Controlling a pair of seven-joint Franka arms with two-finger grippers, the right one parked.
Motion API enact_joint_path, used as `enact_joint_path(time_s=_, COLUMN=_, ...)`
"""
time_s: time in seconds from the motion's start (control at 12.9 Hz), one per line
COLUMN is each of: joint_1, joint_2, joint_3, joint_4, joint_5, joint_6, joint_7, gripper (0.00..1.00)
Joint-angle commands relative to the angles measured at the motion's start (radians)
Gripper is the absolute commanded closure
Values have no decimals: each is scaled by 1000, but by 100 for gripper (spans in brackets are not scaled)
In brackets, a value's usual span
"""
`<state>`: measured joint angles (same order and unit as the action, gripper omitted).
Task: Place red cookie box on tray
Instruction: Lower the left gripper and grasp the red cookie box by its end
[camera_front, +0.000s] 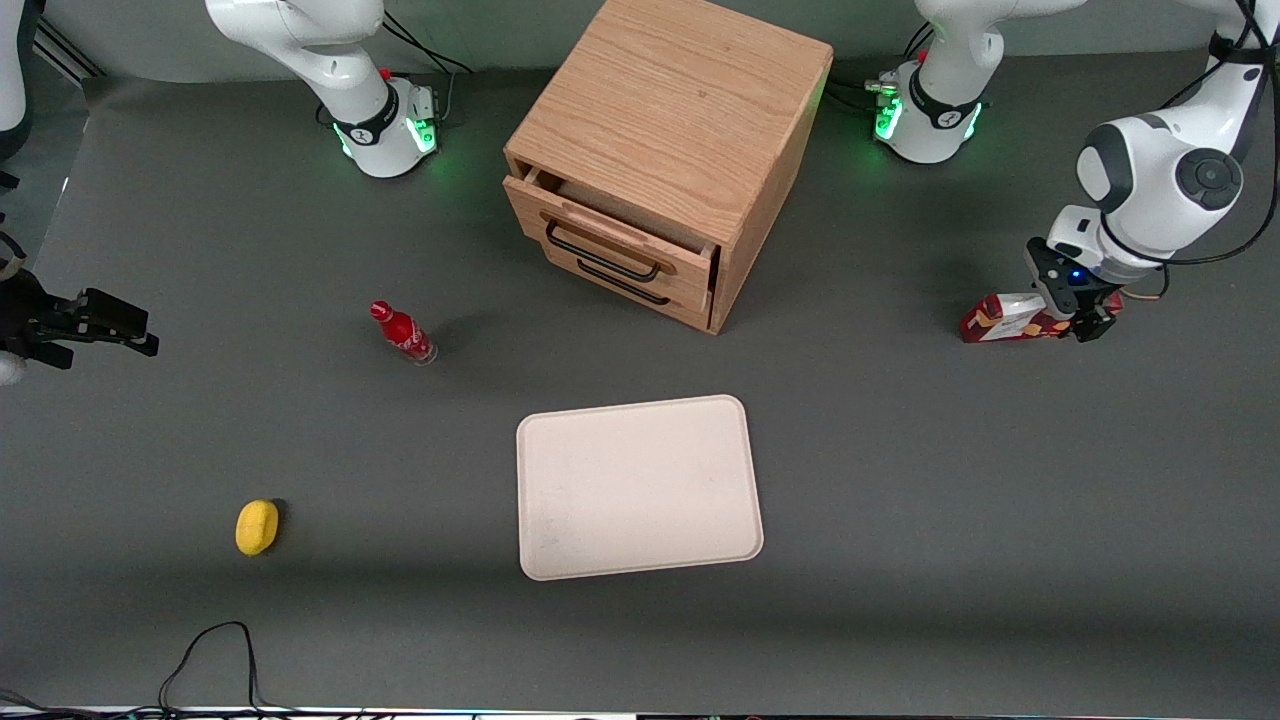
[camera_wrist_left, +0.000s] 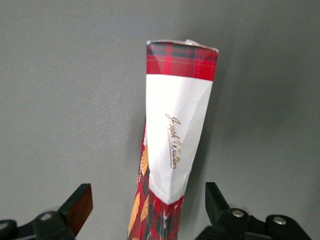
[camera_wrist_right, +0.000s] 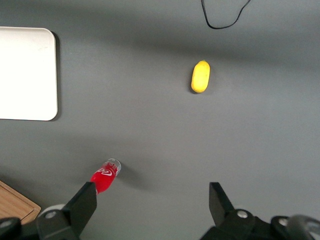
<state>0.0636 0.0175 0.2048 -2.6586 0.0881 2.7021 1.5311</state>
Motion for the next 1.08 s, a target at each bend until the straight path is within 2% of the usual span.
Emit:
enact_joint_path(time_s=0.0, joint_1=28, joint_2=21, joint_3=-2, joint_4=-11, joint_5=5, joint_6=41, joint_7=38, gripper=0)
enact_joint_path(time_s=0.08, joint_1=28, joint_2=22, joint_3=-2, joint_4=-11, joint_5=5, joint_6=41, joint_7=38, gripper=2)
enact_joint_path(time_s=0.15, joint_1=25, joint_2=27, joint_3=-2, joint_4=-9, joint_5=5, joint_6=41, joint_7=40, gripper=17)
enact_joint_path(time_s=0.23, joint_1=27, joint_2=30, joint_3=-4, joint_4=-9, joint_5=5, joint_6=42, joint_7=50, gripper=73)
enact_joint_path(time_s=0.31, joint_1=27, joint_2=30, joint_3=-4, joint_4=-9, joint_5=5, joint_6=41, joint_7=49, gripper=100)
enact_joint_path(time_s=0.85, joint_1=27, joint_2=18, joint_3=-4, joint_4=-4, joint_5=4, joint_6=24, joint_7=47, gripper=100)
enact_joint_path(time_s=1.01, joint_1=27, joint_2=-37, joint_3=-5, joint_4=26, joint_5=2, joint_6=-74, joint_7=46, gripper=100)
